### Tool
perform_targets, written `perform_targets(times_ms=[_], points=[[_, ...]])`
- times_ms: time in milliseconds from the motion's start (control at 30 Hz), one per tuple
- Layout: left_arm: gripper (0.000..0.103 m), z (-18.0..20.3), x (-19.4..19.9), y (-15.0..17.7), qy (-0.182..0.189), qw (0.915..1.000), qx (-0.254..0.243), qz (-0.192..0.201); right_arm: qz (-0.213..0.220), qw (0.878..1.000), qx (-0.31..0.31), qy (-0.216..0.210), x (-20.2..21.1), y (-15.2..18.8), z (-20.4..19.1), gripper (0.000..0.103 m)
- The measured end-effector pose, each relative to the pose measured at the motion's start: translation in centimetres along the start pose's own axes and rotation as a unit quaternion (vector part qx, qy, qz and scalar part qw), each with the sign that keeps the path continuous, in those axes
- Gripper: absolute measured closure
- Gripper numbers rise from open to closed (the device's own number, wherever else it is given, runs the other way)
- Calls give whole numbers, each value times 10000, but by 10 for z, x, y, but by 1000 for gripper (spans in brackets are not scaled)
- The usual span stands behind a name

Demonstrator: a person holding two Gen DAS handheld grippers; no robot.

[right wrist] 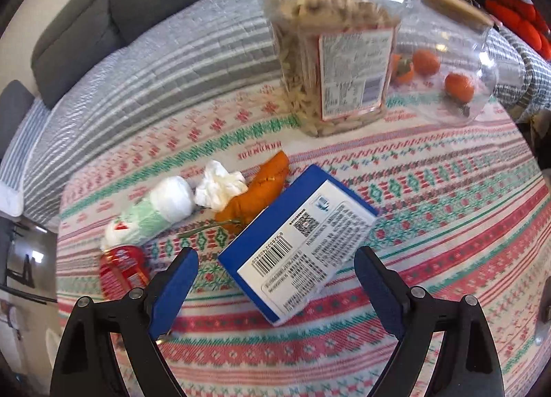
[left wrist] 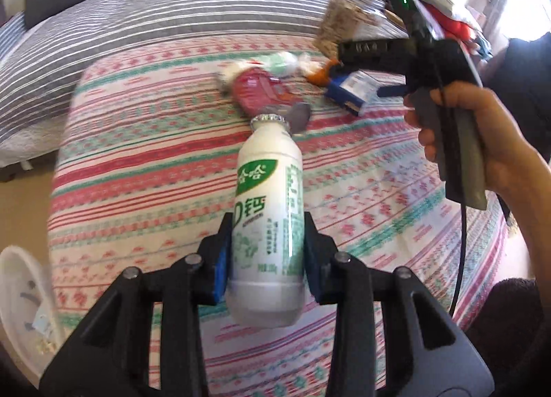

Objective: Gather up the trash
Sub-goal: 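Grasp the white bottle with the left tool while the right tool grasps the blue-white box, then drop the white bottle into the bin with the left tool while the right tool drops the box in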

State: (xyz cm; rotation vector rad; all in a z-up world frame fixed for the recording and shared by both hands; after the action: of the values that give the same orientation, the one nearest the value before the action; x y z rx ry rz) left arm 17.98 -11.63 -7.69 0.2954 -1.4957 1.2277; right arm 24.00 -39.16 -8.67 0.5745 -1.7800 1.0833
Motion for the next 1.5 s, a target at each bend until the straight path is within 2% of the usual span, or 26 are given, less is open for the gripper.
perform_targets(times_ms=[167,233,300,533,833,1067,1167,1500], points=[[65,-30,11,9,-221,9992,325,24,-4,9998,-68,197,-17,2,6,12],[65,-39,12,12,-291,9987,426,23,34,9997,-12,223,-14,3,7,27],[65,-48,17,17,-308,9981,529,26,19,9998,214,5,-9,5,7,41],[65,-70,38,33,-274,9955,900,99,-253,9977,536,-330,20,28,14,41],[64,-107,75,60,-413,9901,1320,258,-76,9866,1503,-624,91,73,-16,41],[64,-137,103,81,-598,9832,1672,414,10,9730,2049,-1057,120,109,-70,41],[64,-152,113,91,-717,9794,1831,454,1,9664,2249,-1241,115,115,-91,41],[64,-215,122,130,-1218,9596,2519,289,-43,9426,2913,-1633,116,157,-161,41]])
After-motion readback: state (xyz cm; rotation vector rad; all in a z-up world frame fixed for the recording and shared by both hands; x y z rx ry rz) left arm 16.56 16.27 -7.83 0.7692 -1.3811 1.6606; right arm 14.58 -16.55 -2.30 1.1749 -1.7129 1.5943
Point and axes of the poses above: each gripper's, at about its wrist camera, not at the fingertips, and x roughly against the way its jaws point, z to its right, y to its underside, the point moved 3 cm from there along -x, roughly the way its jaws point, and after that the axes turned 1 degree about -z, right-handed, at the moved point
